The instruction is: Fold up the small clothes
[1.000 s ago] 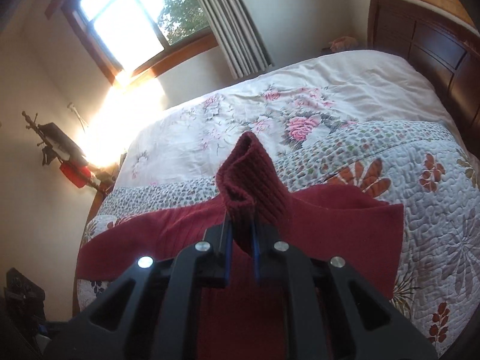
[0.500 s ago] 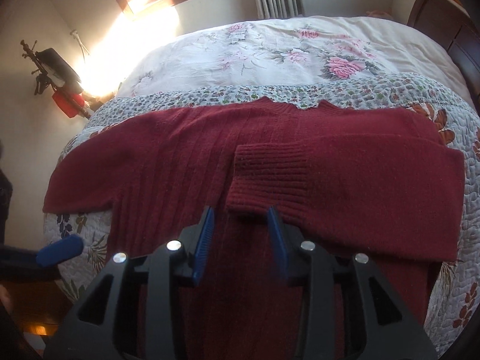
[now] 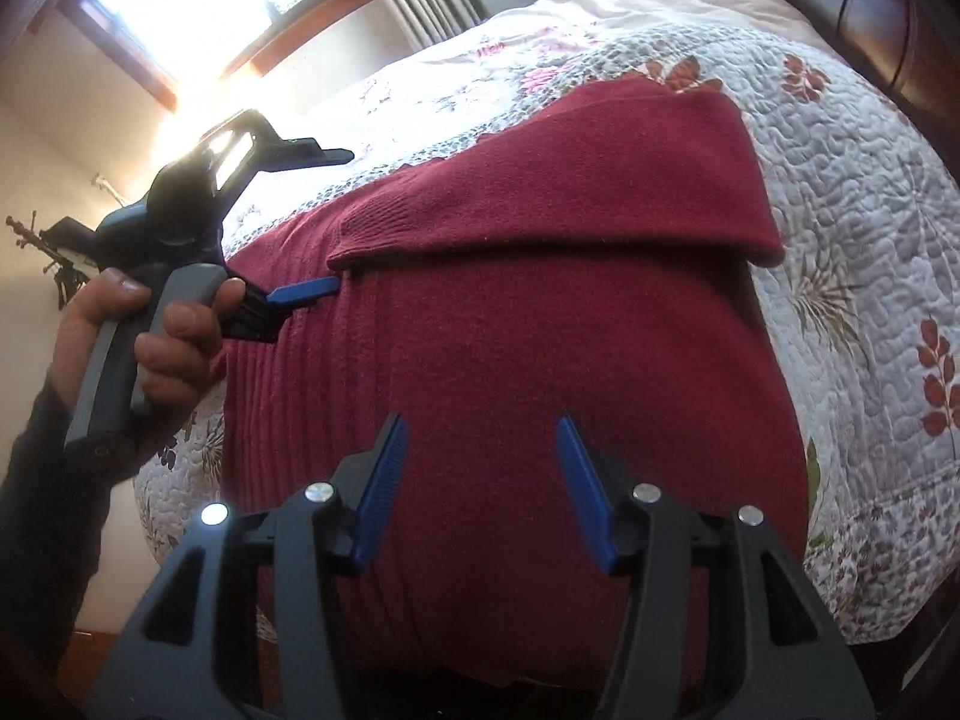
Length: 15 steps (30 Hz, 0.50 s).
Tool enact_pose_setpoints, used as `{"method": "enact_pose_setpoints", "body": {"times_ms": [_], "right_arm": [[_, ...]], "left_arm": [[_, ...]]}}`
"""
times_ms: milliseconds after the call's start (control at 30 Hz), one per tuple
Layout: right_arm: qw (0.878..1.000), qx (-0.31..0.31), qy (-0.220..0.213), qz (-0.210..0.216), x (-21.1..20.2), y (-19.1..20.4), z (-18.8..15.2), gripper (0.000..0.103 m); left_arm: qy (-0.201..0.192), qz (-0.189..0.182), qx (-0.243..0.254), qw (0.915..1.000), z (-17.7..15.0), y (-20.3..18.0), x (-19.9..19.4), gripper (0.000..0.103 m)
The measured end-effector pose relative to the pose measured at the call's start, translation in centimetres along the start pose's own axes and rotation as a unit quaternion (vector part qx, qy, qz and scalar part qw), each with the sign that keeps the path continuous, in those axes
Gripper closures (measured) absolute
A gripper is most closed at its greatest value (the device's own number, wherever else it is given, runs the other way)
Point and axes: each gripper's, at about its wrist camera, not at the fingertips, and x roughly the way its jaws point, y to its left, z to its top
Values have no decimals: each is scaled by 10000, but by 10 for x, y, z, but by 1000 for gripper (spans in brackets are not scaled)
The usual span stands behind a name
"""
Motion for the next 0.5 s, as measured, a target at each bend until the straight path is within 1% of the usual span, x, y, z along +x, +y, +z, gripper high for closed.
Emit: {"method": "enact_pose_setpoints", "body": {"times_ms": [33, 100, 133, 167, 200, 233, 267, 300, 367, 433, 500], "right_arm": [[10000, 69, 6, 47, -2, -2, -3, 50], [9998, 161, 20, 145, -5, -4, -9, 50], [9996, 180, 31, 196, -6, -3, -12, 50], [9995, 203, 50, 247, -7, -2, -10, 50], [9993, 225, 56, 290, -8, -1, -10, 50], [9992, 225, 56, 317, -9, 1, -11, 50], [9992, 208, 59, 323, -10, 3, -12, 50], [9993, 188, 63, 331, -10, 5, -13, 50], [9993, 158, 93, 332, -10, 8, -14, 50], [9993, 150, 109, 324, -11, 9, -15, 50], [9993, 150, 112, 315, -11, 10, -15, 50]], "left_arm": [[108, 78, 130, 9998, 5, -5, 4, 4], [173, 206, 229, 9994, 11, -9, 4, 6], [208, 312, 290, 9989, 12, -12, 4, 18], [254, 504, 400, 9976, 14, -16, 4, 32], [301, 720, 503, 9957, 14, -19, 4, 55], [328, 853, 565, 9942, 15, -21, 4, 71], [386, 828, 607, 9940, 17, -20, 4, 83], [450, 731, 628, 9943, 18, -20, 4, 91], [369, 778, 731, 9936, 19, -24, -1, 91], [264, 582, 801, 9947, 17, -31, -16, 92], [147, 404, 994, 9941, 17, -46, -35, 92]]}}
